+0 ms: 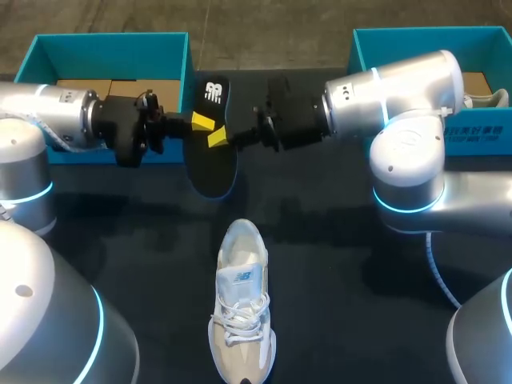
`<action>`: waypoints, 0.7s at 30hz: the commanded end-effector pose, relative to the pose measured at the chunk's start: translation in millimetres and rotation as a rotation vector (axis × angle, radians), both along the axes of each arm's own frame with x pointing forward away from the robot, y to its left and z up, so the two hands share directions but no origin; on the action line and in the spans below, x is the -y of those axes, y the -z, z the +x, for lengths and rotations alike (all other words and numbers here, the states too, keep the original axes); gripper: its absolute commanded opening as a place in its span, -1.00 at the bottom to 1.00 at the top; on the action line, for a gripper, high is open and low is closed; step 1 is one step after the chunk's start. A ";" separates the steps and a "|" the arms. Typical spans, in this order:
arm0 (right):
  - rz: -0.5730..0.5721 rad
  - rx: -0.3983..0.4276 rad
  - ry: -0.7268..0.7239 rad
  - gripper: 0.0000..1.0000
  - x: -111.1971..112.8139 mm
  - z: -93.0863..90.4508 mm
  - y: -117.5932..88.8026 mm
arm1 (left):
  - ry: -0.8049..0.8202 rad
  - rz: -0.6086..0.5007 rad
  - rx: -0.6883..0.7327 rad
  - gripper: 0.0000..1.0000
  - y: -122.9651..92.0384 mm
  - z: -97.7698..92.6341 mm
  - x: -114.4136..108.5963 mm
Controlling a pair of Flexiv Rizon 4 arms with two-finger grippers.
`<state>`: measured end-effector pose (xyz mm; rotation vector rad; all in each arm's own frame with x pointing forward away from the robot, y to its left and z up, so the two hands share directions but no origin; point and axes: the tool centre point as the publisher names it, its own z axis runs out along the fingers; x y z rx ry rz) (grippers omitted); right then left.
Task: Take the shoe out of the shoebox, open the shoe tongue, remove and reinsert the insole, then place the shoe into the shoebox
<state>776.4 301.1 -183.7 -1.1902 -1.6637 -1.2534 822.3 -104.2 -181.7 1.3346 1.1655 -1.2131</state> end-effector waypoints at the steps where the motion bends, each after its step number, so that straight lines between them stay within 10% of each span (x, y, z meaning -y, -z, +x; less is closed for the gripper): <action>1: 0.010 0.010 0.016 -1.00 1.1 -2.1 0.8 | 0.014 0.010 -0.007 1.00 -0.9 -1.1 -2.6; 21: -0.008 0.031 0.069 -1.00 18.0 -13.6 11.1 | 0.023 0.291 -0.247 1.00 14.7 -16.4 -74.9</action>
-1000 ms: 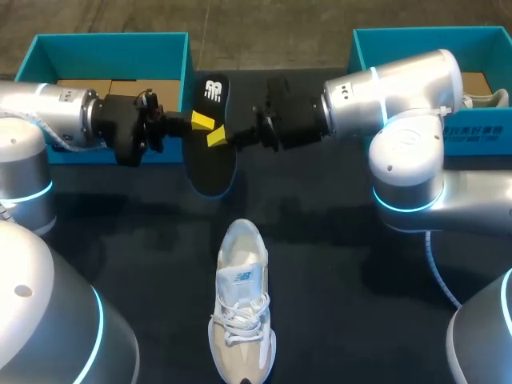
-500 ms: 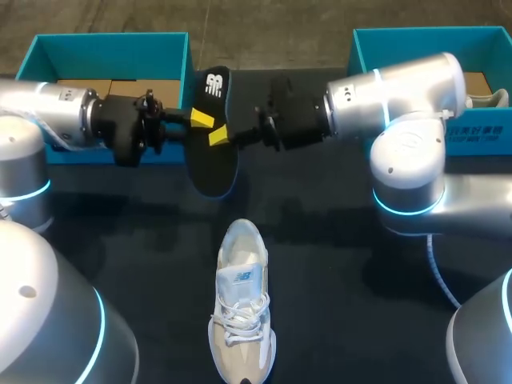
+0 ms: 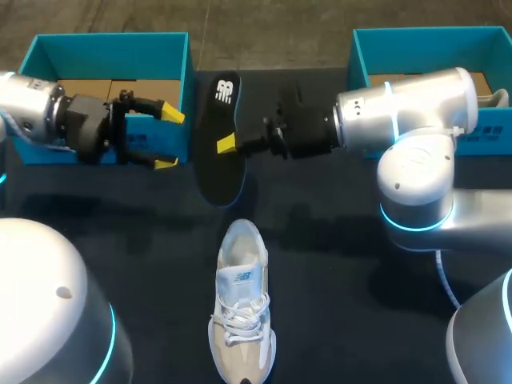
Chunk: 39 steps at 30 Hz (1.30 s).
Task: Take the shoe out of the shoebox, open the shoe tongue, remove and reinsert the insole, then place the shoe into the shoebox
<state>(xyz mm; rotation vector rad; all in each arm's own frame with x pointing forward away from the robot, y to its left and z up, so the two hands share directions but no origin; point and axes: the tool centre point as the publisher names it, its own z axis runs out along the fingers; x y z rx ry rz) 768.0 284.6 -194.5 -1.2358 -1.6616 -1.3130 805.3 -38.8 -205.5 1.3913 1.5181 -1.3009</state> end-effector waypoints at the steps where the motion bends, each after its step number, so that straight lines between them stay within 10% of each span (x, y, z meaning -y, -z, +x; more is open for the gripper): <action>1: -0.006 0.000 0.010 -1.00 1.6 -5.1 0.3 | 0.022 0.052 -0.005 1.00 -9.2 0.5 -9.4; 11: -0.006 0.000 0.010 -1.00 1.6 -5.1 0.3 | 0.022 0.052 -0.005 1.00 -9.2 0.5 -9.4; 28: 0.002 0.009 0.069 -1.00 34.2 -12.2 38.1 | -0.305 0.600 -0.295 1.00 36.5 -32.7 -29.0; 39: 0.002 0.009 0.069 -1.00 34.2 -12.2 38.1 | -0.305 0.600 -0.295 1.00 36.5 -32.7 -29.0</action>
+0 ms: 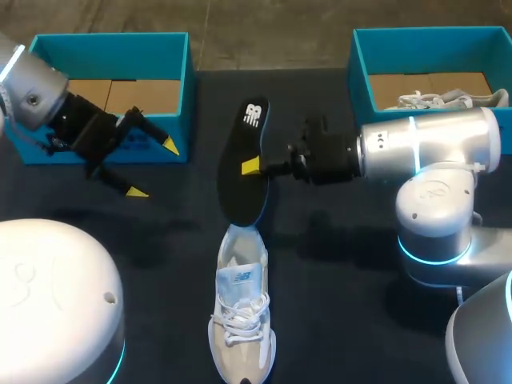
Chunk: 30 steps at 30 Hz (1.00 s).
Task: Take the shoe out of the shoebox, open the shoe tongue, remove and reinsert the insole, then place the shoe into the shoebox
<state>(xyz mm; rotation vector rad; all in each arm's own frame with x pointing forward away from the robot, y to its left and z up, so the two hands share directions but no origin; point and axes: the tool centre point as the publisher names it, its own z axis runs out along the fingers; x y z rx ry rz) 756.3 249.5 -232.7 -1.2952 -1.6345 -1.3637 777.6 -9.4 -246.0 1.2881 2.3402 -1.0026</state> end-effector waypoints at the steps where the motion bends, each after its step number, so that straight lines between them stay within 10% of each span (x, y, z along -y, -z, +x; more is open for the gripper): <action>1: -0.002 0.000 0.002 -1.00 -0.9 -0.5 -0.1 | -0.033 0.038 0.037 1.00 -4.1 -4.9 0.3; 14: 0.014 0.088 0.001 -1.00 8.9 -7.1 23.3 | -0.286 0.386 -0.276 1.00 38.5 -14.4 16.7; 30: 0.024 0.115 0.015 -1.00 13.5 -7.5 27.8 | -0.366 0.428 -0.361 1.00 56.9 -13.4 1.7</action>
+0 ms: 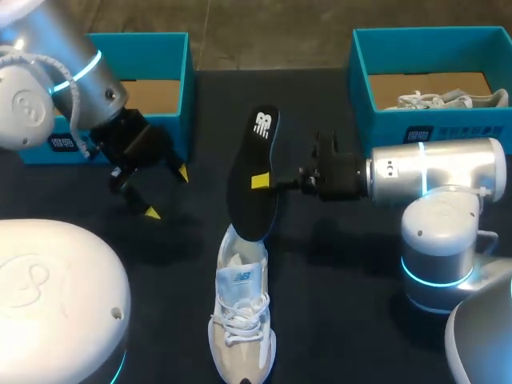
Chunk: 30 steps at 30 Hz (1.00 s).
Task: Take the shoe out of the shoebox, open the shoe tongue, remove and reinsert the insole, then place the shoe into the shoebox
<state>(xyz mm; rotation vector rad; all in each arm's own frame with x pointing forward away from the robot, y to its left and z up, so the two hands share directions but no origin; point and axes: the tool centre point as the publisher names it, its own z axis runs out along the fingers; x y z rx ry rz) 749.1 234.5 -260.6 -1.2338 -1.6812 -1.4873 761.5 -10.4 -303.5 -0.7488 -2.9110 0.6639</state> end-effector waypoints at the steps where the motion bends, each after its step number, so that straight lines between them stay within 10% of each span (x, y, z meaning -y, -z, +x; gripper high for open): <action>1: -0.002 0.000 0.003 -1.00 -1.5 -0.3 -0.1 | 0.006 0.011 -0.012 1.00 -0.5 2.6 0.8; 30: 0.024 0.265 -0.034 -1.00 -25.1 -16.6 2.1 | -0.186 0.087 -0.111 1.00 24.2 -33.1 2.2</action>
